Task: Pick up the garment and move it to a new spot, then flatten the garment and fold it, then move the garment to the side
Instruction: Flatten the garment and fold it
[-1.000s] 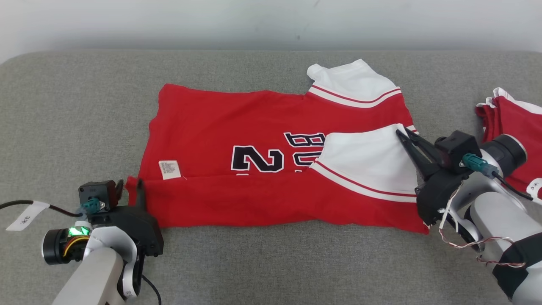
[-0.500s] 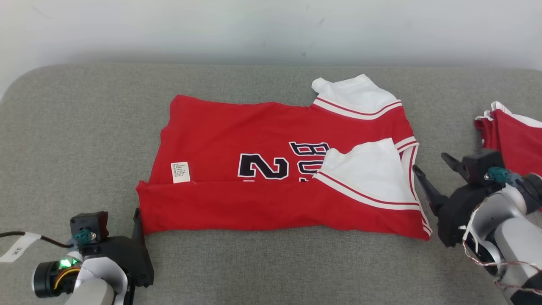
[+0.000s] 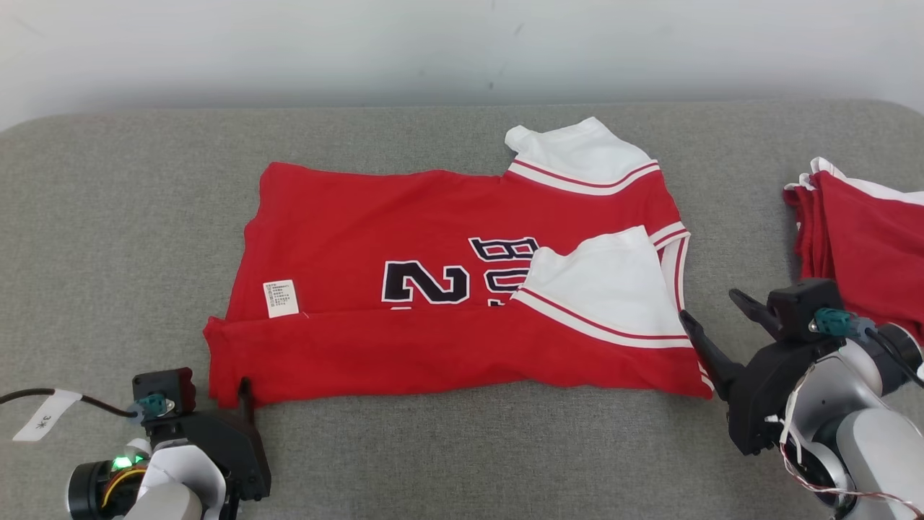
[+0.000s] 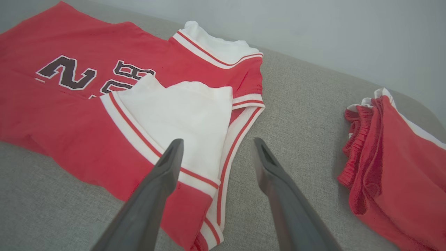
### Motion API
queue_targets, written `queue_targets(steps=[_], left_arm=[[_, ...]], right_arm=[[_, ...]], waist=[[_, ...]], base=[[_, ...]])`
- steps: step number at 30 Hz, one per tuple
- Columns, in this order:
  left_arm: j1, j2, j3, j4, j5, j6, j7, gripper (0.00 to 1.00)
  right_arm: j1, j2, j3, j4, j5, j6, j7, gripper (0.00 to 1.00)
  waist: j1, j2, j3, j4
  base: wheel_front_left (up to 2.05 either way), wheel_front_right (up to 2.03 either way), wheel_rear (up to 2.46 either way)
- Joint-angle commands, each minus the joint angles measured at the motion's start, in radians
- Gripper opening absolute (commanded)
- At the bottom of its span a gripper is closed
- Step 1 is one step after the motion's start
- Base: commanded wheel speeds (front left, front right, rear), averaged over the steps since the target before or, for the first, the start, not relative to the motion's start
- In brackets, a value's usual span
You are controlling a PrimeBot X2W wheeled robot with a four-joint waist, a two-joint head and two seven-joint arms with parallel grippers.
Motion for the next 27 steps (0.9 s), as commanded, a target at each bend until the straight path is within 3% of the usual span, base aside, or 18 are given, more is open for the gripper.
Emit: queue_targets(steps=[1,3,4,5,7,16,27], left_arm=[[0.024,0.001,-0.005,0.004,-0.005,0.005,0.014,1.0],[0.028,0.0,-0.008,0.004,-0.01,0.004,0.022,1.0],[0.031,-0.001,-0.01,0.005,-0.013,0.001,0.027,0.95],[0.032,-0.002,-0.011,0.005,-0.014,0.0,0.029,0.39],[0.034,-0.002,-0.013,0.004,-0.014,0.0,0.025,0.0],[0.051,-0.022,-0.017,0.001,-0.026,-0.004,0.001,0.0],[0.029,-0.027,-0.026,0.012,-0.026,-0.017,-0.022,0.0]], right_arm=[[0.024,0.01,-0.013,-0.011,-0.013,-0.003,0.015,1.0],[0.04,0.024,-0.032,-0.013,-0.017,-0.003,0.042,1.0],[0.052,0.03,-0.036,-0.015,-0.022,-0.003,0.06,1.0],[0.058,0.041,-0.045,-0.014,-0.023,-0.003,0.078,1.0],[0.064,0.06,-0.058,-0.014,-0.026,-0.003,0.106,1.0],[0.054,0.175,-0.141,0.032,-0.093,-0.003,0.198,1.0],[0.078,0.251,-0.197,0.061,-0.165,-0.003,0.29,1.0]], waist=[[0.0001,0.0001,0.005,-0.003],[0.0001,0.0001,0.009,-0.005],[0.0001,0.0001,0.011,-0.006],[0.0001,0.0001,0.013,-0.007],[0.0001,0.0001,0.019,-0.012],[0.0001,0.0001,0.041,-0.012],[0.0001,0.0001,0.05,-0.001]], base=[[0.0,0.0,0.0],[0.0,0.0,0.0],[0.0,0.0,0.0],[0.0,0.0,0.0],[0.0,0.0,0.0],[0.0,0.0,0.0],[0.0,0.0,0.0]])
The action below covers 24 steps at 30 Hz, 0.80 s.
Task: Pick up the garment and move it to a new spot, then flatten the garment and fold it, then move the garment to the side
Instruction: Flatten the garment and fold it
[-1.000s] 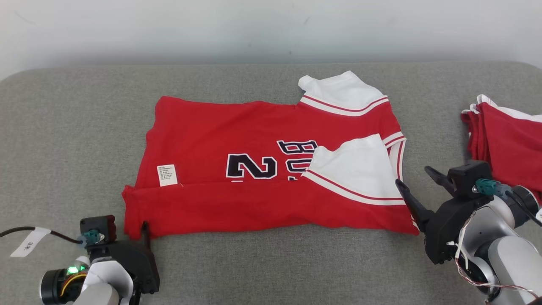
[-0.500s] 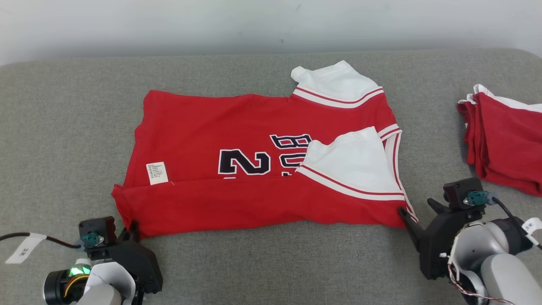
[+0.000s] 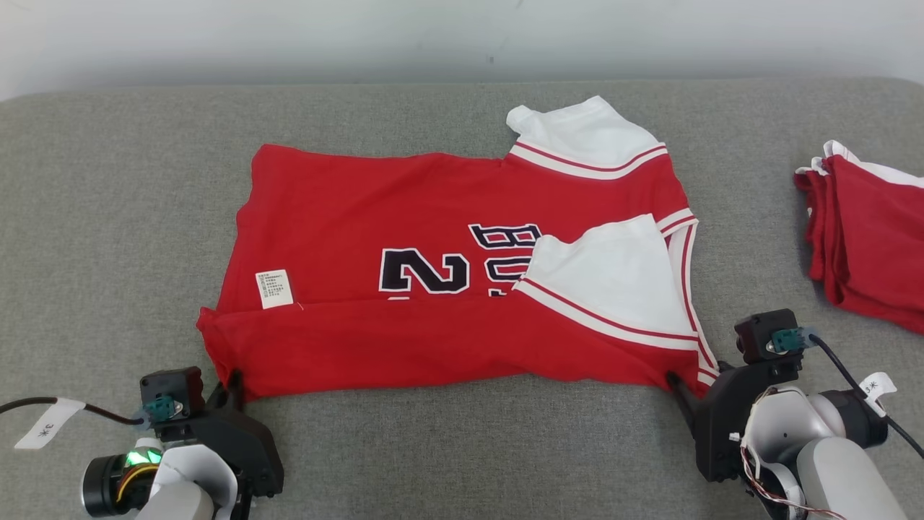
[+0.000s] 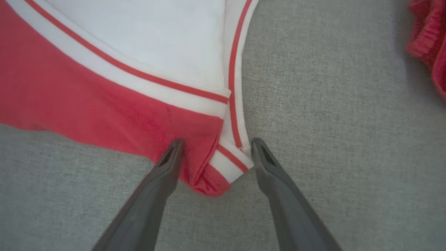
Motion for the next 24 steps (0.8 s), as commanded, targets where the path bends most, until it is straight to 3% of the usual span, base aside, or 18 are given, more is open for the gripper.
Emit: queue_targets(steps=[1,14,15,16,17,24], left_arm=[[0.025,-0.007,-0.013,0.024,-0.004,-0.002,0.013,0.0],[0.009,-0.01,-0.022,0.049,-0.008,-0.01,-0.003,0.0],[0.007,-0.01,-0.023,0.051,-0.008,-0.011,-0.004,0.0],[0.004,-0.011,-0.024,0.053,-0.009,-0.012,-0.005,0.0],[0.002,-0.012,-0.026,0.057,-0.009,-0.013,-0.008,0.0],[0.016,-0.003,-0.036,0.069,-0.009,-0.03,-0.017,0.0]], right_arm=[[0.013,0.008,-0.002,0.017,-0.003,-0.003,0.011,1.0],[-0.007,0.073,-0.052,0.089,-0.041,-0.003,0.022,1.0],[-0.01,0.076,-0.048,0.097,-0.039,-0.003,0.023,0.93],[-0.015,0.079,-0.044,0.103,-0.039,-0.003,0.022,0.32],[-0.018,0.077,-0.032,0.109,-0.037,-0.003,0.015,0.0],[0.022,0.059,-0.059,0.083,-0.033,-0.003,0.008,0.0]], waist=[[0.0001,0.0001,0.002,0.0],[0.0001,0.0001,0.018,-0.001],[0.0001,0.0001,0.019,-0.001],[0.0001,0.0001,0.019,-0.001],[0.0001,0.0001,0.018,-0.001],[0.0001,0.0001,-0.021,-0.005]], base=[[0.0,0.0,0.0],[0.0,0.0,0.0],[0.0,0.0,0.0],[0.0,0.0,0.0],[0.0,0.0,0.0],[0.0,0.0,0.0]])
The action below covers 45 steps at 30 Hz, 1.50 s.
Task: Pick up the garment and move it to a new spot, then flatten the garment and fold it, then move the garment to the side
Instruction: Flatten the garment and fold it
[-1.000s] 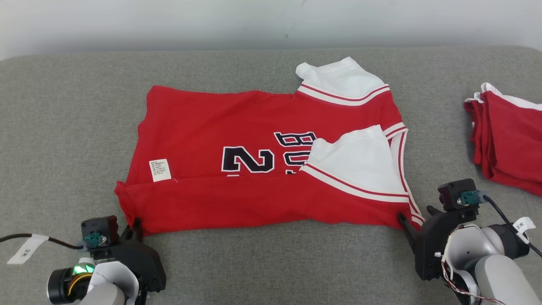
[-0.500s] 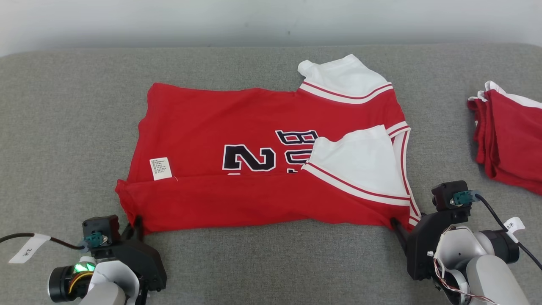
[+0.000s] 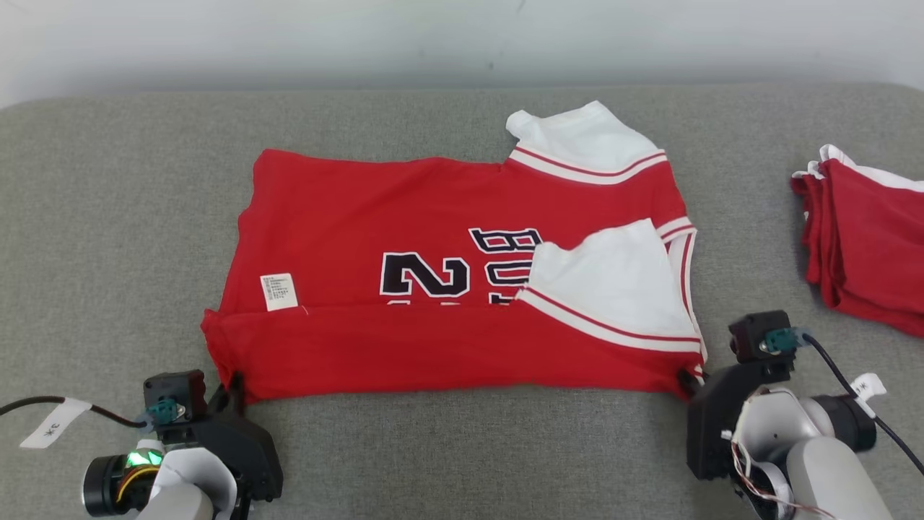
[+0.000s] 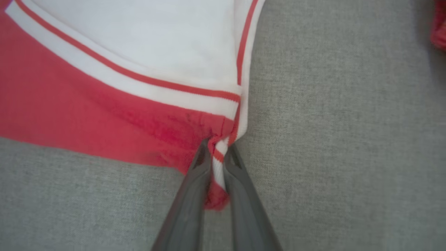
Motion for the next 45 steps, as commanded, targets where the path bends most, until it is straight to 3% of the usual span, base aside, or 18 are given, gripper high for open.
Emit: queue_targets(steps=[1,14,28,33,34,35,45], left_arm=[[0.038,0.0,-0.021,0.024,-0.004,-0.009,0.014,0.0],[0.183,0.076,-0.024,-0.077,-0.026,-0.004,0.036,0.0],[0.449,0.17,-0.012,-0.445,-0.068,0.133,0.151,0.0],[0.492,0.187,-0.013,-0.492,-0.073,0.153,0.166,0.0],[0.492,0.186,-0.013,-0.494,-0.073,0.154,0.164,0.42],[0.494,0.185,-0.012,-0.493,-0.076,0.155,0.164,1.0],[0.481,0.199,0.035,-0.52,-0.103,0.191,0.157,1.0]], right_arm=[[0.059,-0.009,-0.016,0.001,0.005,-0.003,0.015,0.0],[0.288,0.006,-0.085,-0.27,0.068,-0.003,0.125,0.0],[0.442,0.057,-0.108,-0.37,0.054,-0.003,0.162,0.0],[0.462,0.072,-0.107,-0.355,0.054,-0.003,0.171,0.0],[0.465,0.075,-0.103,-0.351,0.058,-0.003,0.177,0.9],[0.467,0.077,-0.107,-0.346,0.063,-0.003,0.179,1.0],[0.421,0.083,-0.136,-0.391,0.069,-0.003,0.162,1.0]], waist=[[-0.0002,-0.0001,-0.028,-0.003],[-0.0002,-0.0001,-0.127,-0.029],[-0.0002,-0.0001,-0.138,-0.037],[-0.0002,-0.0001,-0.138,-0.032],[-0.0002,-0.0001,-0.139,-0.032],[-0.0002,-0.0001,-0.139,-0.032],[-0.0002,-0.0001,-0.14,-0.033]], base=[[0.0,0.0,0.0],[0.0,0.0,0.0],[0.0,0.0,0.0],[0.0,0.0,0.0],[0.0,0.0,0.0],[0.0,0.0,0.0],[0.0,0.0,0.0]])
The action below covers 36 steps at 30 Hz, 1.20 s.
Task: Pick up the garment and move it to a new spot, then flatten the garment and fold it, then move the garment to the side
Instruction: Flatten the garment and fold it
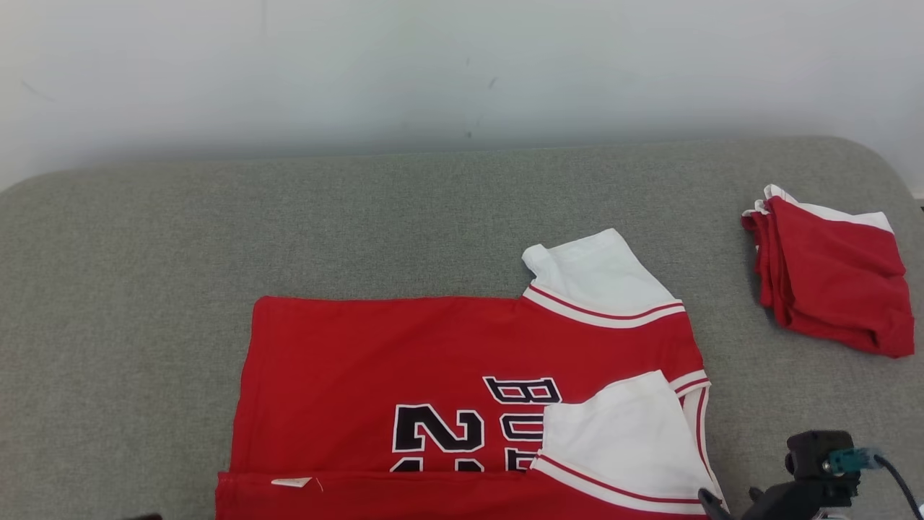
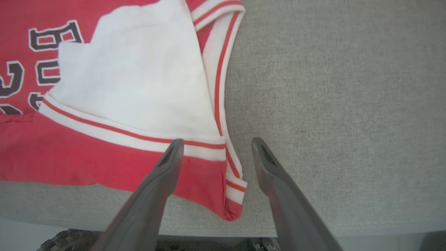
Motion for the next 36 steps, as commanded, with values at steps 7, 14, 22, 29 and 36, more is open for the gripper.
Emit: queue_targets(steps=[7,14,22,29,36], left_arm=[[-0.156,0.05,0.04,-0.048,0.03,0.007,0.013,1.0],[-0.427,0.038,0.013,0.065,0.064,-0.072,0.063,1.0],[-0.707,0.033,-0.059,0.298,0.123,-0.182,0.153,1.0],[-0.789,0.022,-0.094,0.405,0.141,-0.228,0.17,1.0],[-0.806,0.007,-0.123,0.447,0.137,-0.255,0.192,1.0]], right_arm=[[-0.11,-0.062,0.01,-0.082,-0.002,-0.003,0.01,1.0],[-0.341,-0.142,0.089,-0.099,0.008,-0.003,0.002,1.0],[-0.646,-0.223,0.295,0.026,0.03,-0.003,-0.054,1.0],[-0.717,-0.244,0.356,0.11,0.057,-0.003,-0.097,1.0],[-0.713,-0.25,0.359,0.14,0.066,-0.003,-0.115,1.0]], waist=[[0.0,-0.0001,0.034,-0.007],[0.0,-0.0001,0.152,-0.034],[0.0,-0.0001,0.276,-0.091],[0.0,-0.0001,0.294,-0.101],[0.0,-0.0001,0.293,-0.101]], base=[[0.0,0.0,0.0],[0.0,0.0,0.0],[0.0,0.0,0.0],[0.0,0.0,0.0],[0.0,0.0,0.0]])
